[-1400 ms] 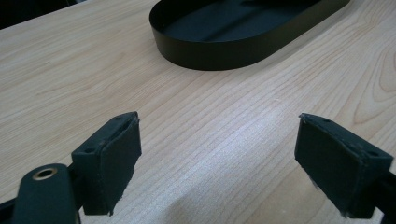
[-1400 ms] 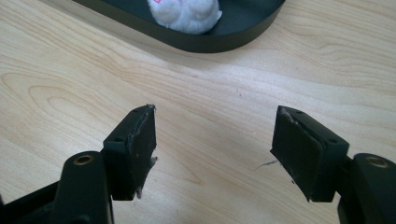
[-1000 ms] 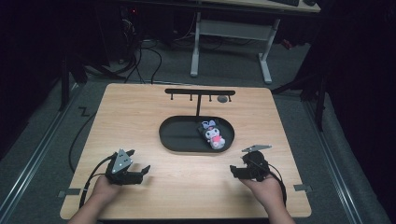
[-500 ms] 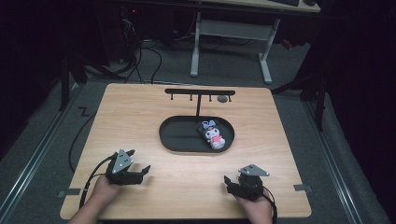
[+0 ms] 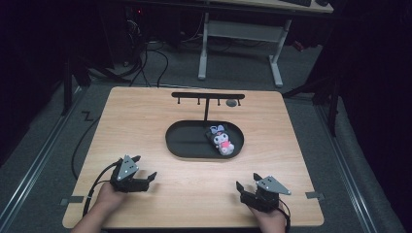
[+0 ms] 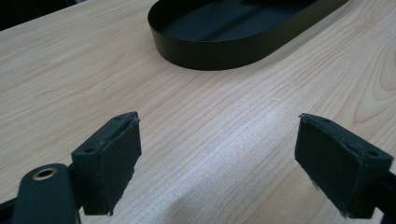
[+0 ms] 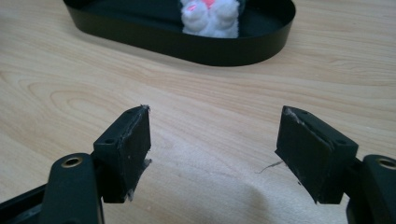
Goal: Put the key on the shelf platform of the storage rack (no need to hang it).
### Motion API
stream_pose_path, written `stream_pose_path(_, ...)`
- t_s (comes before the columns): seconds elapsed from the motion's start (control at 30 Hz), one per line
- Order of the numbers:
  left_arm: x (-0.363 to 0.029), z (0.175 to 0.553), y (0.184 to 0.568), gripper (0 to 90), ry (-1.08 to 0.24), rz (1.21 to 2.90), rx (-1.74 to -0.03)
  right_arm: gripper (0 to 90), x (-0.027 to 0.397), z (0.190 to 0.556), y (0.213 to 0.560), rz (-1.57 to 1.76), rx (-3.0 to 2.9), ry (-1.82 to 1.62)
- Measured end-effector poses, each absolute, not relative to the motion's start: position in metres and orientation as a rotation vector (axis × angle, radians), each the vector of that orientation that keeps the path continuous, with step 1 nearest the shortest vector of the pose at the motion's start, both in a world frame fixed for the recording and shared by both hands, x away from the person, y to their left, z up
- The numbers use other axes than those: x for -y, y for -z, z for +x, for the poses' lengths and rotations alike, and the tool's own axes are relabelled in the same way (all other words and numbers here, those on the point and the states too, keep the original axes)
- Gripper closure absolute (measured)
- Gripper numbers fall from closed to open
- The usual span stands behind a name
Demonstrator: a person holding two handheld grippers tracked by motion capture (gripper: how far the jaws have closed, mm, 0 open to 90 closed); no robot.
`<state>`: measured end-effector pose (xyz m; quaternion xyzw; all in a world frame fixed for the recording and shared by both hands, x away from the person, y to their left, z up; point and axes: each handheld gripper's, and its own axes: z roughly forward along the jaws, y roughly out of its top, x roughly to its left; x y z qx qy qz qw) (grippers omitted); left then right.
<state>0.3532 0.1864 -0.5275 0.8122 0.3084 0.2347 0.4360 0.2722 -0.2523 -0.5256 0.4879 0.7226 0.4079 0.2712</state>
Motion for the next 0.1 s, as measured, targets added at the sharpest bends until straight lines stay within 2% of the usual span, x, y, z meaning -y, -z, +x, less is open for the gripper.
stream_pose_path(0.1, -0.1864, 0.3531, 0.5275, 15.4, -0.583, 2.02, -0.768, 26.2, 0.2504, 0.2725, 0.5257, 1.299, -1.953, -1.092)
